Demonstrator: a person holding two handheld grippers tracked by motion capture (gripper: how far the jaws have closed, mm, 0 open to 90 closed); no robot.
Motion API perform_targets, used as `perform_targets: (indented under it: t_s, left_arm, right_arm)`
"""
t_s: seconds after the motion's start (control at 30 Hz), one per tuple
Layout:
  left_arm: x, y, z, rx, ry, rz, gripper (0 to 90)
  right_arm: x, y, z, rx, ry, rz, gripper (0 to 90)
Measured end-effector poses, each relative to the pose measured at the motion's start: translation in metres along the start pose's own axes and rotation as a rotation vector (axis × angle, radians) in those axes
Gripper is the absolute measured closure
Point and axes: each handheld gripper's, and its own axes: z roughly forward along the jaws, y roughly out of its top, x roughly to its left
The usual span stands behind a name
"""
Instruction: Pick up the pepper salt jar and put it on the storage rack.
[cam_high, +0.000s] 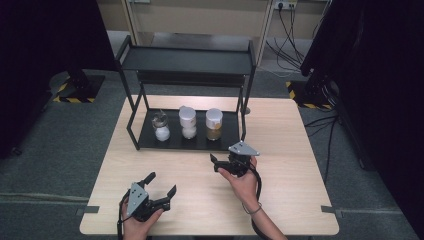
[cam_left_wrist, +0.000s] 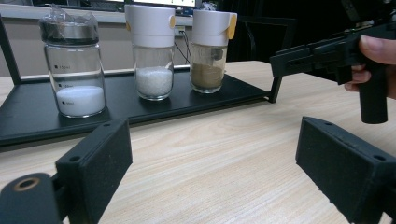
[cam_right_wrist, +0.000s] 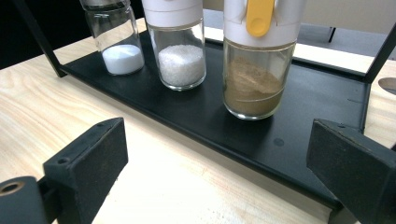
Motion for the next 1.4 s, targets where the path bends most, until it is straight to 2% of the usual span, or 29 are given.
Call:
perform_targets:
  t_s: [0.83, 1.4]
  left_arm:
    - [0.000, 0.000, 0.000, 0.000, 0.006, -0.001, 10.1]
    - [0.000, 0.000, 0.000, 0.000, 0.007, -0.001, 10.1]
  right_arm:
    - [-0.005, -0.008, -0.027, -0.012, -0.005, 0.000, 5.6]
    - [-0.010, -0.020, -0.044, -0.016, -0.008, 0.010, 5.5]
